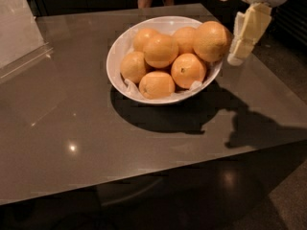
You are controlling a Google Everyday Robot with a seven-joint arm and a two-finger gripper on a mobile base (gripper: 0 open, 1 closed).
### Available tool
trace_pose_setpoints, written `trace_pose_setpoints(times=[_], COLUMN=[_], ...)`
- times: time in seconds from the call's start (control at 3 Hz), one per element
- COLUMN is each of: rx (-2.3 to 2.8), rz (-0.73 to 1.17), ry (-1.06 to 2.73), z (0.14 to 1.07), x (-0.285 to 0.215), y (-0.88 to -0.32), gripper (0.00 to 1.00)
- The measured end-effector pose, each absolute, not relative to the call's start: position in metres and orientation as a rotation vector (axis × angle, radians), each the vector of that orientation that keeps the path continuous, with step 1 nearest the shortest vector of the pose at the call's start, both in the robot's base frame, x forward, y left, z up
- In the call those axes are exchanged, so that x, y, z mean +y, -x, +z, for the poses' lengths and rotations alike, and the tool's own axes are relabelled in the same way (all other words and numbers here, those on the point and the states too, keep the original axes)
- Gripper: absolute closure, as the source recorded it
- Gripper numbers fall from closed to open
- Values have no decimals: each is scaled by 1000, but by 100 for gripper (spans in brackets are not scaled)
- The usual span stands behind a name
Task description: Pick orange from white bowl
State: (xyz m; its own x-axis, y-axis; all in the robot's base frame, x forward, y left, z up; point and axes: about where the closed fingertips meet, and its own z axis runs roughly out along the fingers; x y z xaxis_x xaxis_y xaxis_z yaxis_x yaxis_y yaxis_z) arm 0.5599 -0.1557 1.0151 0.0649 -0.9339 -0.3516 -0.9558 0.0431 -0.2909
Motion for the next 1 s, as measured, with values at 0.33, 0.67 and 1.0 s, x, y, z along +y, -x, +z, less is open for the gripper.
trace_pose_setpoints(times=[0.33, 0.67, 1.0], rx=[1883, 1909, 1933], rz=[68, 77, 97], ry=[1898, 1889, 1885], z=[1007, 998, 987], x=[-159, -167, -170], y=[-570, -575, -581], gripper=[0, 0, 0])
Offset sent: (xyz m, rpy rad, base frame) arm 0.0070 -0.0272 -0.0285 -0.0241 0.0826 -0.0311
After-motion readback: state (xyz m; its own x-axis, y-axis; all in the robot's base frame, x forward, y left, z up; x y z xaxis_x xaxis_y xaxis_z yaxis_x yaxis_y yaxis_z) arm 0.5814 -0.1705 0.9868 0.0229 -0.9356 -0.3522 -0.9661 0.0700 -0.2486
